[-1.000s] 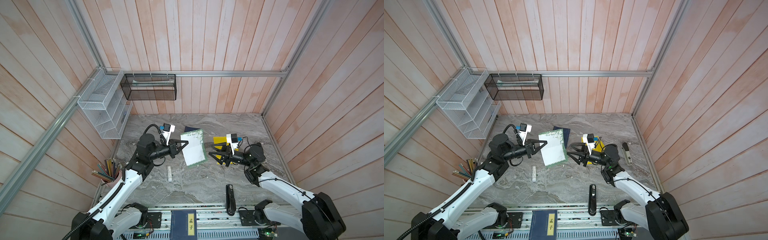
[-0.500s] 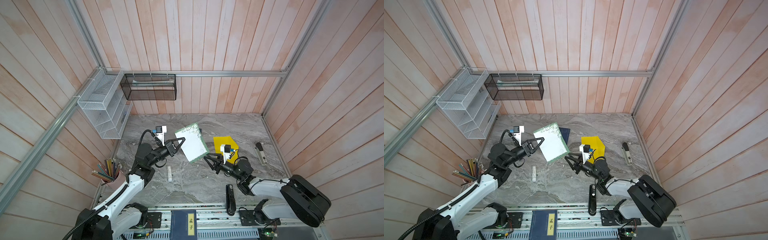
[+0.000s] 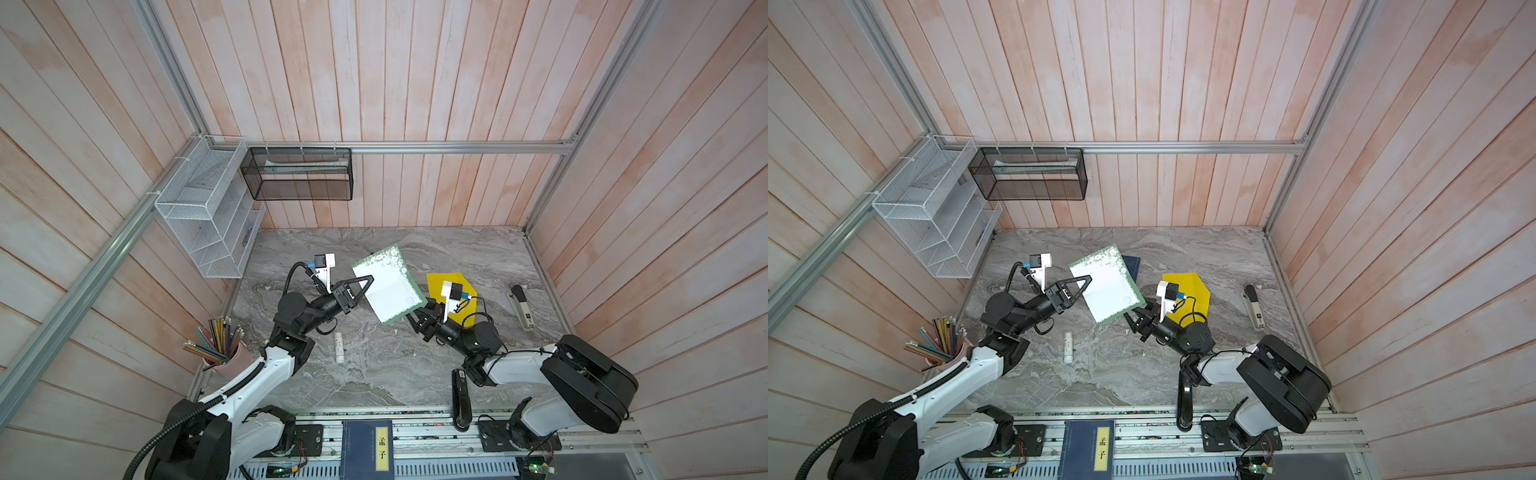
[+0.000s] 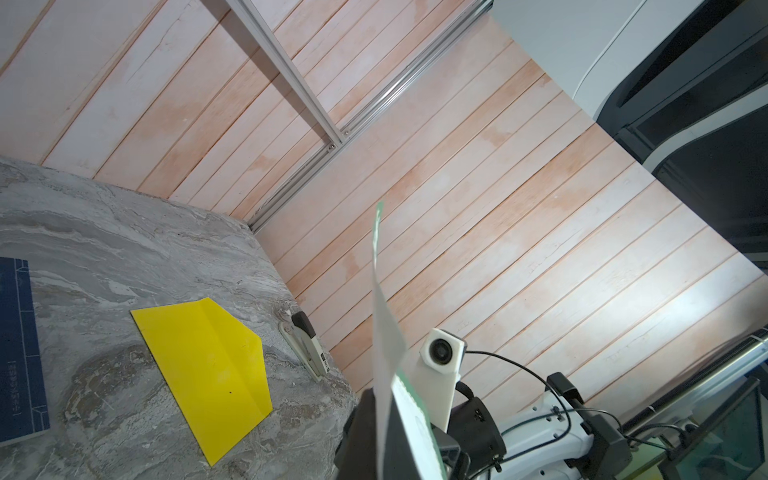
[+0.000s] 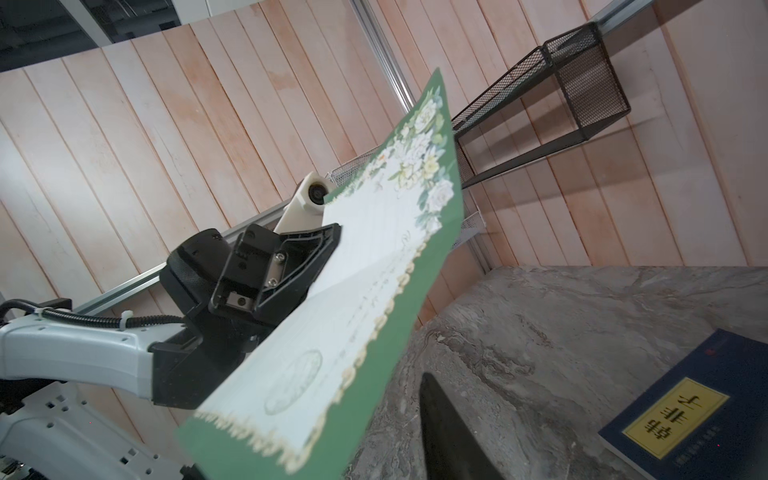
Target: Place the letter into the envelope and seal it
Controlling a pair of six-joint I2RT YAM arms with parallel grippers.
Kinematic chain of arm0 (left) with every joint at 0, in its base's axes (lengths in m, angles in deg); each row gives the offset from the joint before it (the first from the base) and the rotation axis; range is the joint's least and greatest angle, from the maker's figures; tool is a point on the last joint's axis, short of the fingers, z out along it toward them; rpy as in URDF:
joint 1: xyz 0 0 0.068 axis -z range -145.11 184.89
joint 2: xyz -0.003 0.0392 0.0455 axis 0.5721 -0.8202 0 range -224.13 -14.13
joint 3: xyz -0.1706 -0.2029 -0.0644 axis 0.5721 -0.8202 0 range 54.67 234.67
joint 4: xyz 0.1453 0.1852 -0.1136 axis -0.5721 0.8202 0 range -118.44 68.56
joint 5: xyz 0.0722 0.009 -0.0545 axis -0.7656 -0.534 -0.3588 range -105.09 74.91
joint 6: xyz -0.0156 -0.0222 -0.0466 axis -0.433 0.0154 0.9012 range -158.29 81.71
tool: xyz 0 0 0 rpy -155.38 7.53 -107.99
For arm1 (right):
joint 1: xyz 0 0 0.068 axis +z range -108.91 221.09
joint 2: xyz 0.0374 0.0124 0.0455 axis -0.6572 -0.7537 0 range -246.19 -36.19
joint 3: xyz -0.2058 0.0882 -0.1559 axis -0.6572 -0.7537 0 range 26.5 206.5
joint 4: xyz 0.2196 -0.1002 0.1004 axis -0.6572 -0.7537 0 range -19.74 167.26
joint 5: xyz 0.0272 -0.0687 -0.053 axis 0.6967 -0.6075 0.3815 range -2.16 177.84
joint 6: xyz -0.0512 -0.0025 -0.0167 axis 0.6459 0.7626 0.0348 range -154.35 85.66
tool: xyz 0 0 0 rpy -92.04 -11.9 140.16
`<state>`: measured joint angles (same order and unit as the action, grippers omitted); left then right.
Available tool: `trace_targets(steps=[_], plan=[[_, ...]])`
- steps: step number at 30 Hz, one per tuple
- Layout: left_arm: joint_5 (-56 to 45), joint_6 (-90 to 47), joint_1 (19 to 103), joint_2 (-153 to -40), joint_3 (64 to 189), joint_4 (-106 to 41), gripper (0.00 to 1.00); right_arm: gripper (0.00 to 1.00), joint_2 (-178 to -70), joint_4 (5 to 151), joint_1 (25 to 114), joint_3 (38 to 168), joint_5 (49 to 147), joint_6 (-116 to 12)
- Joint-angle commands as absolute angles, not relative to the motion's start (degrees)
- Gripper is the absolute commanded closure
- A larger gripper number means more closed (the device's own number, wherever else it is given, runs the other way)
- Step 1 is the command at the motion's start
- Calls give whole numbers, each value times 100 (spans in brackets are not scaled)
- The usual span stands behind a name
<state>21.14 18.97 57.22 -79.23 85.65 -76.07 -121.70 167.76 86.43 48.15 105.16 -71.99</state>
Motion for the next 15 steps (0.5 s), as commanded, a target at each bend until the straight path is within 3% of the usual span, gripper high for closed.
trace_targets(steps=[1, 15], plan=[[2228, 1919, 5763, -7978, 8504, -7912, 100, 56, -12275, 17246, 8679, 4895, 10419, -7394], [2314, 1806, 5913, -8037, 8404, -7863, 100, 48, -12840, 18078, 8687, 5094, 10149, -7878]])
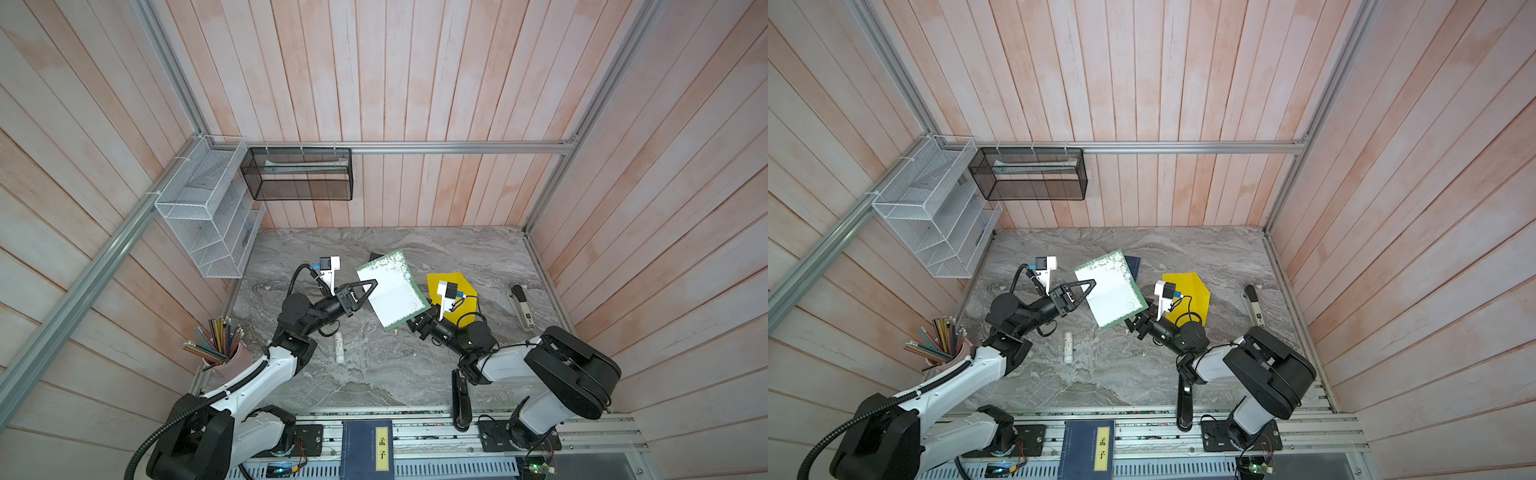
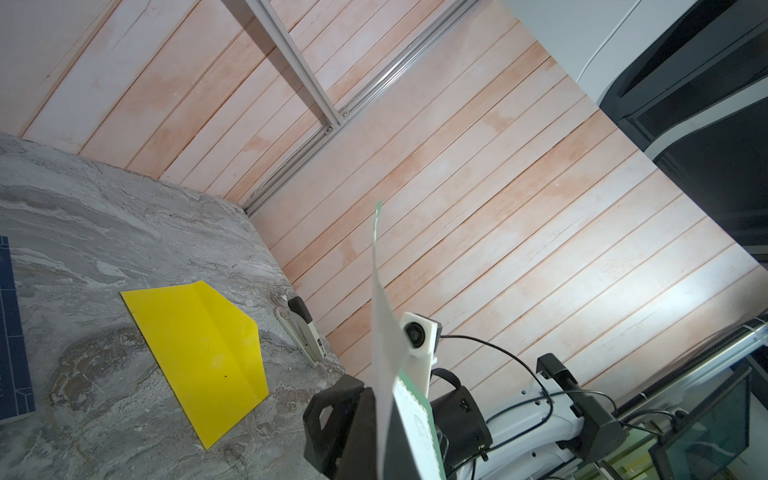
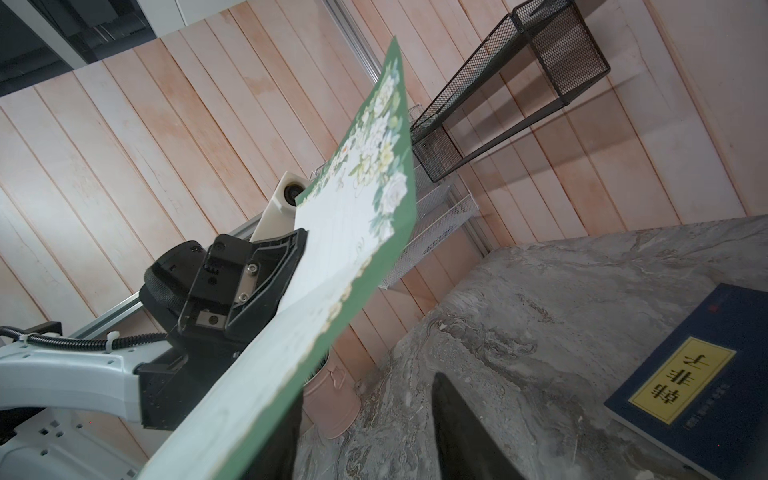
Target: Place the letter into the envelope and seal it
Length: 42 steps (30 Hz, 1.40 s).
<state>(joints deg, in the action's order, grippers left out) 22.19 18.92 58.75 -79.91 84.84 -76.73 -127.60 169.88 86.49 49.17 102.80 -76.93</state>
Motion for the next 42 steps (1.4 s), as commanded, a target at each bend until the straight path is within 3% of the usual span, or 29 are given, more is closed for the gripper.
trace_targets(steps=[1, 29, 42], plan=[[2306, 1800, 5908, -8028, 8380, -7862, 100, 47, -12853, 18078, 8687, 5136, 10167, -7892], [2198, 1842, 5933, -8153, 8166, -8096, 100, 24, -12514, 18084, 8703, 5198, 10177, -7879], [2173, 1848, 6057, -8165, 8084, -8226, 100, 23, -12625, 18082, 8705, 5511, 9924, -8012]])
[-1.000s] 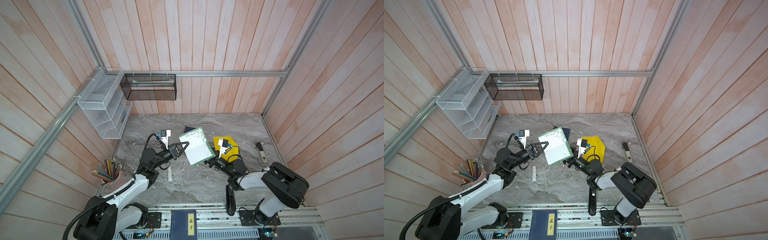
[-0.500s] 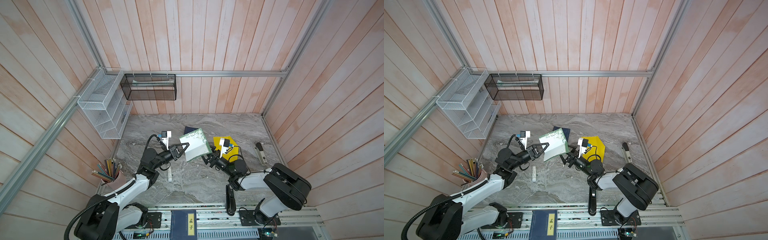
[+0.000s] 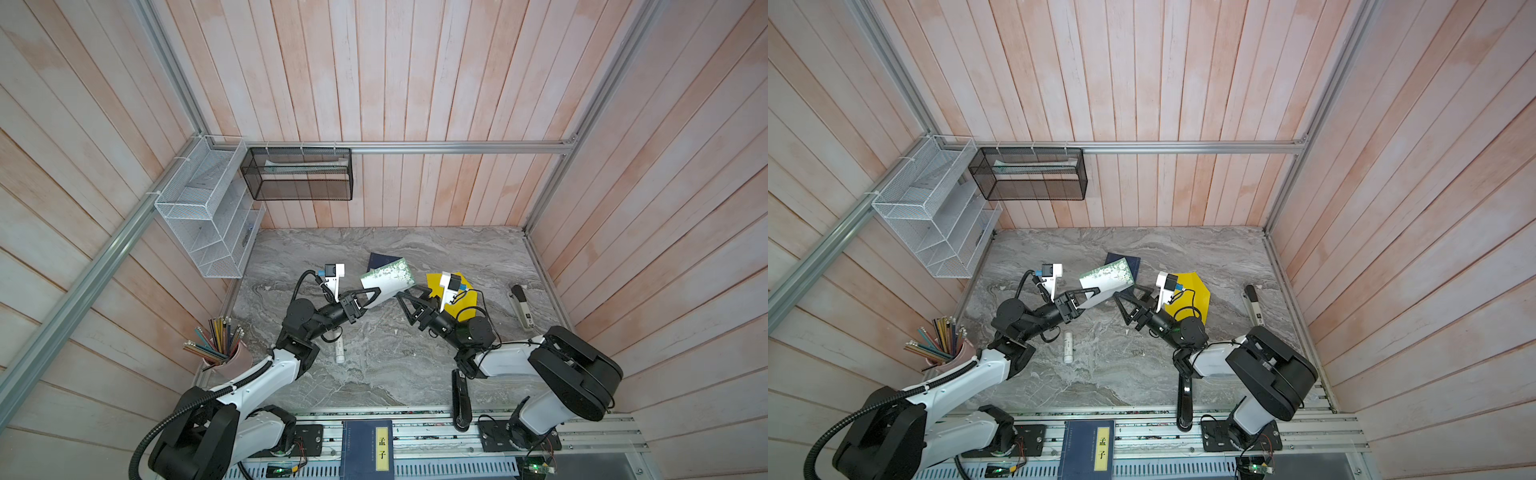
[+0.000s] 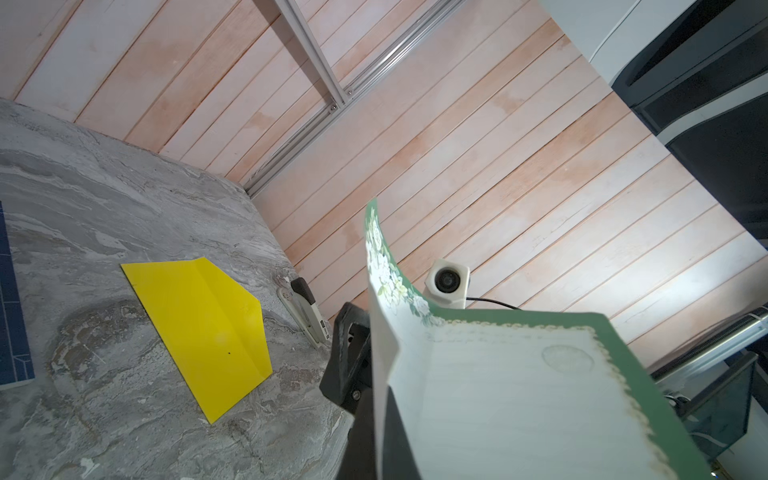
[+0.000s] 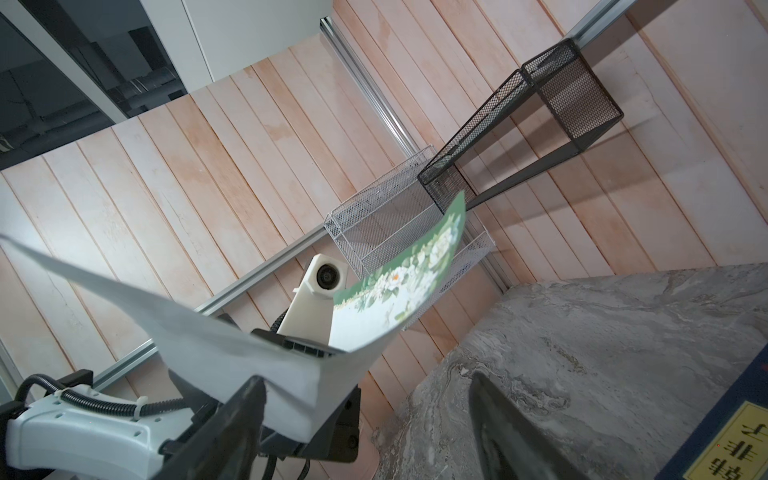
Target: Place the letter into the envelope and seal it
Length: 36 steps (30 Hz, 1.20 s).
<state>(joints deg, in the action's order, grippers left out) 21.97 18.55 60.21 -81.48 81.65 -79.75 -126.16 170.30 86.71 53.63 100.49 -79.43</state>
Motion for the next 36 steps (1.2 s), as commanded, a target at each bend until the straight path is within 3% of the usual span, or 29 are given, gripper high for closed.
trace_targets(steps=[1, 18, 26, 32, 36], plan=[[2165, 1840, 6073, -8165, 8077, -8229, 100, 24, -12641, 18087, 8700, 5522, 9889, -8036], [1949, 1506, 6199, -8029, 8170, -7861, 100, 48, -12737, 18081, 8701, 5674, 9658, -8435], [1798, 1302, 6282, -7971, 8269, -7579, 100, 69, -12733, 18080, 8705, 5702, 9707, -8564], [1700, 1202, 6289, -7895, 8283, -7422, 100, 79, -12678, 18083, 8705, 5673, 9726, -8576], [1709, 1180, 6291, -7891, 8294, -7370, 100, 92, -12653, 18080, 8690, 5644, 9733, -8577]])
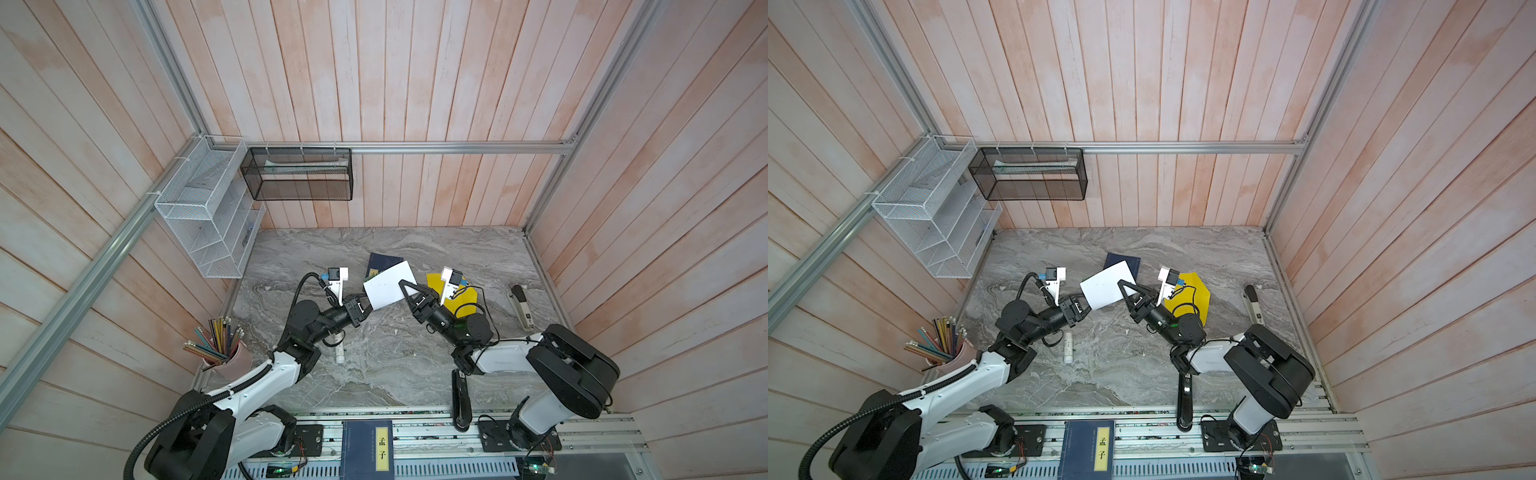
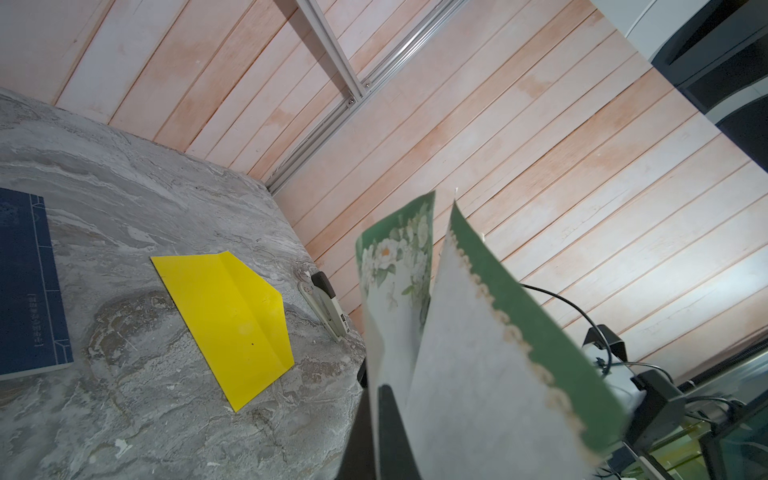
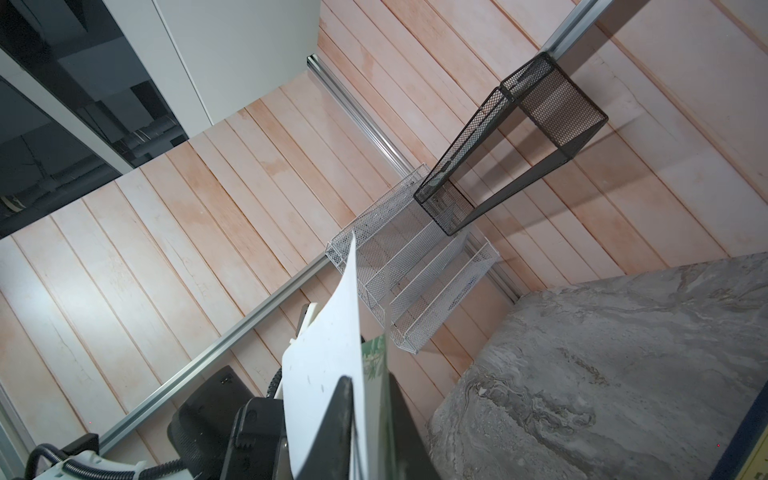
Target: Place the letter into the envelope and seal it
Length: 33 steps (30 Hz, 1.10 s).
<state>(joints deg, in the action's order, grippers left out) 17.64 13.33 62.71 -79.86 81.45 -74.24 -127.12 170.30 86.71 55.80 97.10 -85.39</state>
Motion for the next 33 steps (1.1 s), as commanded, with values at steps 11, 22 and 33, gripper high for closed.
trace_targets(steps=[11, 22, 33], plan=[[1472, 468, 6200, -7253, 8465, -5960, 45, 100, -12308, 17847, 8371, 5501, 10101, -8490], [1426, -627, 5528, -6300, 9069, -3848, 29, 100, -11028, 14031, 7674, 5942, 11239, -6097], [1532, -2464, 5624, -6264, 10267, -2377, 28, 100, -10341, 9142, 7648, 7425, 11210, -2273]])
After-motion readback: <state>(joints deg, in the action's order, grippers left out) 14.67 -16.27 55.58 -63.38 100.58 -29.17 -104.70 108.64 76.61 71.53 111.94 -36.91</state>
